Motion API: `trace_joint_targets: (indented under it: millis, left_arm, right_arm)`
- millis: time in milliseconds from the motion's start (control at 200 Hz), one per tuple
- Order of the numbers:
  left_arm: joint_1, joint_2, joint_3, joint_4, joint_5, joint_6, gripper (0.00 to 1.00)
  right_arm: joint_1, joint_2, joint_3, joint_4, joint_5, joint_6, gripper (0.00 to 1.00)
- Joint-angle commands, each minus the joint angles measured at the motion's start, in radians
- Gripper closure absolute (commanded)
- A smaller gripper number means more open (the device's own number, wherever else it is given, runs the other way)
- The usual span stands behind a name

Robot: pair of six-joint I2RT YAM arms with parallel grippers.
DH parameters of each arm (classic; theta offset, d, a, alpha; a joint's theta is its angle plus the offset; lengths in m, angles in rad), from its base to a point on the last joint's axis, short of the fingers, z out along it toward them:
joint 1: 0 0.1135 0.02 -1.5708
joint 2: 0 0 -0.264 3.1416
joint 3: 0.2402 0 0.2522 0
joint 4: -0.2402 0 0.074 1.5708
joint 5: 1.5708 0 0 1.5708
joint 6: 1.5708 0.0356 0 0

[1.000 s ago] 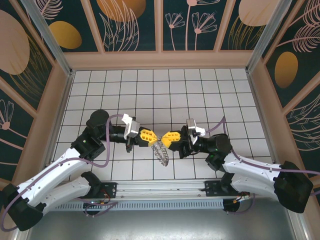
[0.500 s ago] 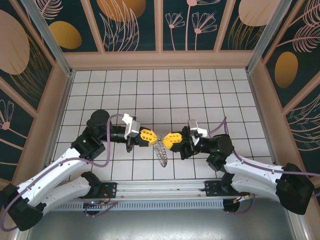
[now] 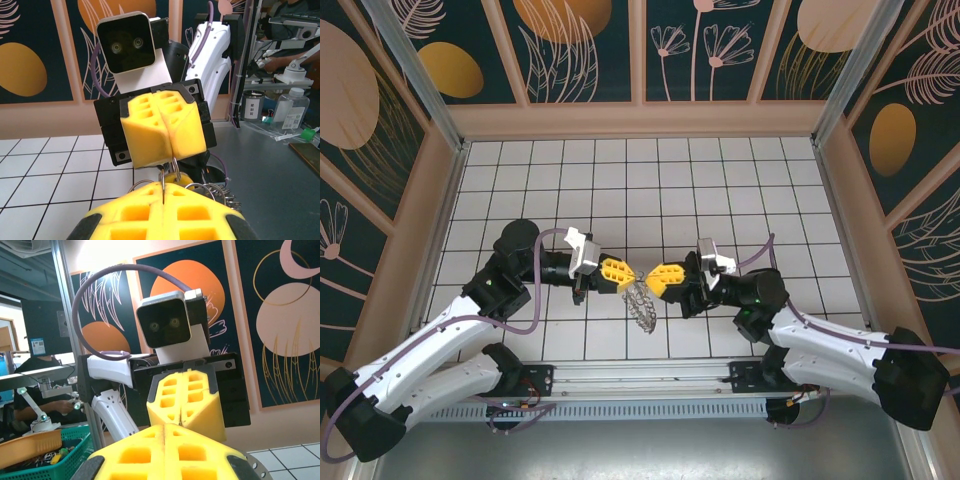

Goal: Put the keys on the keyring

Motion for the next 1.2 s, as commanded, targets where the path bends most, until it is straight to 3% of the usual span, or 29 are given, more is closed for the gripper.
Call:
trace_joint_targets:
  millis: [0, 1196]
  left_arm:
    - [-0.001, -0.021, 0.03, 0.021, 0.011, 0.01, 1.0]
    - [0.0, -0.019, 0.03, 0.019, 0.0, 0.011, 1.0]
  right_arm:
    - [-0.007, -0.017, 0.013, 0.019, 0.025, -0.018, 1.0]
    - [-0.011, 0.031, 0.027, 0.059, -0.006, 0.013, 1.0]
